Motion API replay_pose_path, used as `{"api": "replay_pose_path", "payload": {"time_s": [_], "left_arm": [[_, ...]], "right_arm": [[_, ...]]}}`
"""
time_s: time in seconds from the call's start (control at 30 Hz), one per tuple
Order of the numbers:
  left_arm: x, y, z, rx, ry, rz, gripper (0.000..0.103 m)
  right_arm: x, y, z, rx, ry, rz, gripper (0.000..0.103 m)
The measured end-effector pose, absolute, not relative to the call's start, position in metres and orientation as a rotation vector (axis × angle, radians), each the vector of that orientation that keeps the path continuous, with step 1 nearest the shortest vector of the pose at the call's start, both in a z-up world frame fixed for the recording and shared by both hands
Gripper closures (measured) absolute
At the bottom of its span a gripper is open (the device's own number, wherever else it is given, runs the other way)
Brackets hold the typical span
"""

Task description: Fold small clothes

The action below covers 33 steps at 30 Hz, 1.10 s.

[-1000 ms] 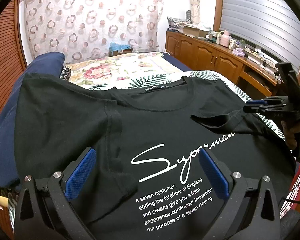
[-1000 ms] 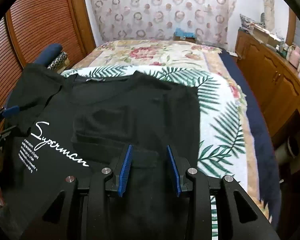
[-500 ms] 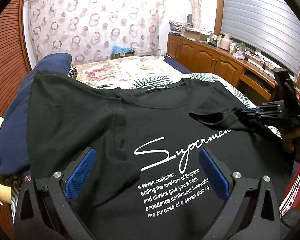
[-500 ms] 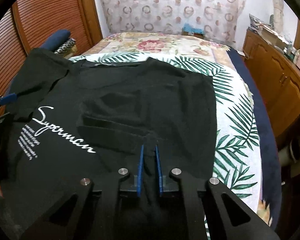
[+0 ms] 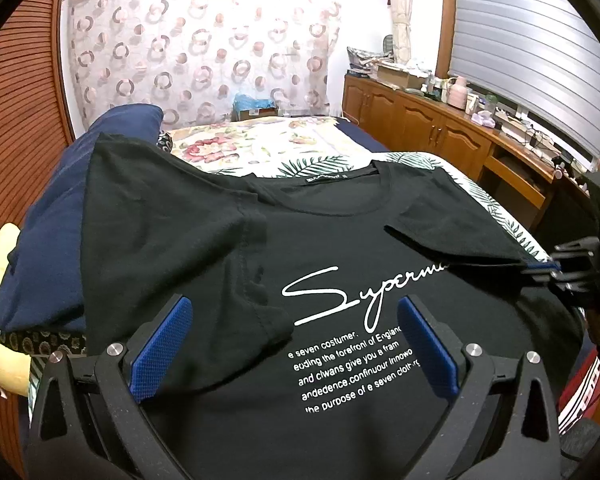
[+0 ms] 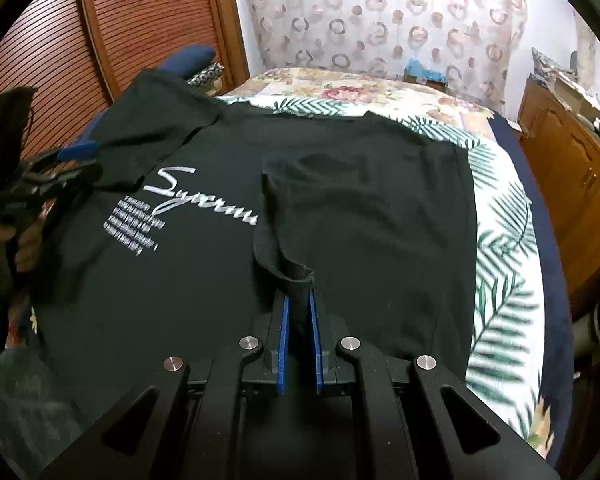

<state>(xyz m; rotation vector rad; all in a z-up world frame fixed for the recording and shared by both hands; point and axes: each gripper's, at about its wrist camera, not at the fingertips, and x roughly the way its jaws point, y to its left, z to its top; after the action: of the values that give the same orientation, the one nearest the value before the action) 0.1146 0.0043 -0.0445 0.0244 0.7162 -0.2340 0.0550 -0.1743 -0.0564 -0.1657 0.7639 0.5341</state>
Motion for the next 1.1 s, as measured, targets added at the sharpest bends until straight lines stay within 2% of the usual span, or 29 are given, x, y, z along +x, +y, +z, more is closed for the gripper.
{"api": "replay_pose_path", "payload": {"time_s": [0.23,0.4,0.63,0.93,1.1], "left_arm": [[0.122,0.007,-0.044,0.023,0.716,-0.218,0.001],[0.126,0.011,-0.041,0.026,0.706,-0.203,0.001],[0.141,0.03,-0.03,0.025,0.687,-0.152,0.001],[0.173,0.072,-0.016,-0.014,0.672,-0.076,0.001],[0.191,0.091,-0.009,-0.012,0.662,-0.045,0.01]], "right_arm": [[0.033,-0.183,-0.054,-0.135,0.785,0.521,0.093],[0.025,-0.185,-0.043,-0.133,0.764,0.527,0.086],[0.056,-0.19,-0.034,-0.156,0.749,0.471,0.059],[0.125,-0.181,-0.05,-0.176,0.764,0.436,0.059],[0.156,-0.163,-0.058,-0.211,0.774,0.442,0.059]]}}
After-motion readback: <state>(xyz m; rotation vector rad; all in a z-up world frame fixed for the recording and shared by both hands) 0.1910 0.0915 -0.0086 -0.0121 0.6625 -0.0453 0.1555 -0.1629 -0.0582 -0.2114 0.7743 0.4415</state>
